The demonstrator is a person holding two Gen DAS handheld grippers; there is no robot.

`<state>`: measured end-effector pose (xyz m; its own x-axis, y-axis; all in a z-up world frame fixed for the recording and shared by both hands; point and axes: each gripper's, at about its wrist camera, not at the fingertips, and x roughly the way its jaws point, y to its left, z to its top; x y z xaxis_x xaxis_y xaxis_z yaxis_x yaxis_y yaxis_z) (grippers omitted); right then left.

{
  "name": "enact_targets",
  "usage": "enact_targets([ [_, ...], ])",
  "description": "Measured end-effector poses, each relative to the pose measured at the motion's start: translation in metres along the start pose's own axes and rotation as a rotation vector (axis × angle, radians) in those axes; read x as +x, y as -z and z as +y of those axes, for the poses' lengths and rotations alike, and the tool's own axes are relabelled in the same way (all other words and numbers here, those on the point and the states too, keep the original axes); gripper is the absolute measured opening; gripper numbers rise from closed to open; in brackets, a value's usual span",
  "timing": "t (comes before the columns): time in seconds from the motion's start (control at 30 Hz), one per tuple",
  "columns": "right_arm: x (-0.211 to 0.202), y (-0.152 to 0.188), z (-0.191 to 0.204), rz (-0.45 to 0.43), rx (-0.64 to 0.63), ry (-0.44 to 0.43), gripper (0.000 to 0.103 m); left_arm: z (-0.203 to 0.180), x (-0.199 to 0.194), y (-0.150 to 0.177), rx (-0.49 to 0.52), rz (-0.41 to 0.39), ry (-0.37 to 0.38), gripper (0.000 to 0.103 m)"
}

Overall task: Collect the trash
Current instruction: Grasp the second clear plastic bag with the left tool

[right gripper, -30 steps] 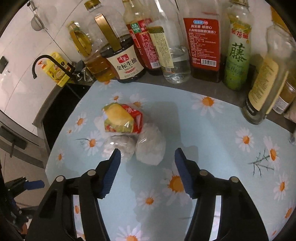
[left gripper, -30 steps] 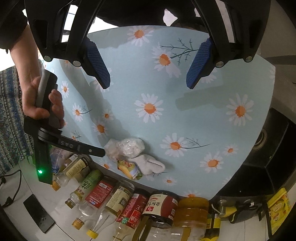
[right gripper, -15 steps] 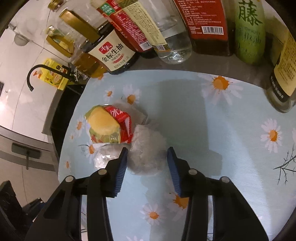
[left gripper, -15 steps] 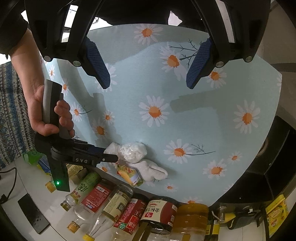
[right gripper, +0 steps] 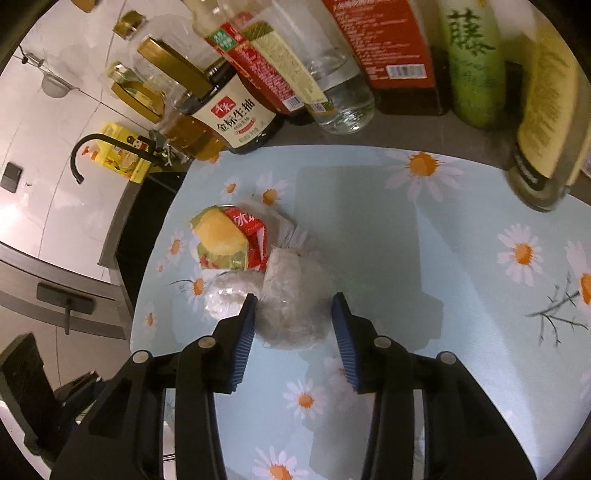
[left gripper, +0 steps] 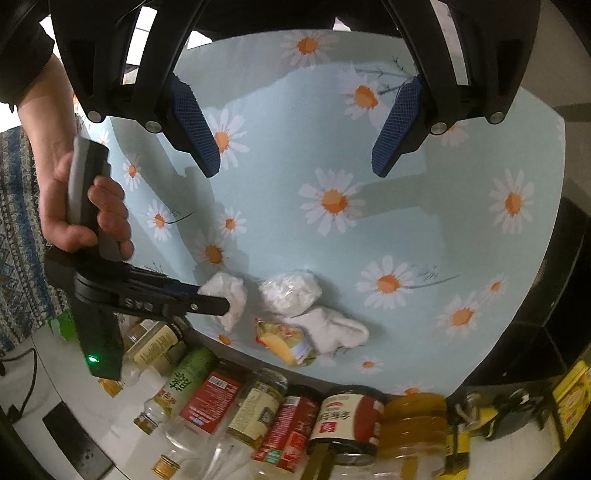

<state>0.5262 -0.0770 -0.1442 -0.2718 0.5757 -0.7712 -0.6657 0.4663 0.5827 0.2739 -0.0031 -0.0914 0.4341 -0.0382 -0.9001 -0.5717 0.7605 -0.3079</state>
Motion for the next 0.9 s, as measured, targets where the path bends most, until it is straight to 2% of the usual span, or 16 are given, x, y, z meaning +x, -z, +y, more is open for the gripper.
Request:
enact_targets([
  [0.37, -0.044, 0.036, -0.013, -0.044, 0.037, -0.041, 0.042, -0.015, 0.030, -0.039, 0.030, -0.002, 0.012, 0.082],
  [0.5, -0.048, 0.048, -0.018, -0.056, 0.023, -0.032, 0.042, -0.019, 0.043, -0.056, 0.032, -0.011, 0.017, 0.082],
  [0.9, -0.046, 0.077, -0.015, -0.054, -0.047, 0.025, 0.042, -0.010, 0.092, -0.091, -0.021, 0.006, -0.042, 0.082],
])
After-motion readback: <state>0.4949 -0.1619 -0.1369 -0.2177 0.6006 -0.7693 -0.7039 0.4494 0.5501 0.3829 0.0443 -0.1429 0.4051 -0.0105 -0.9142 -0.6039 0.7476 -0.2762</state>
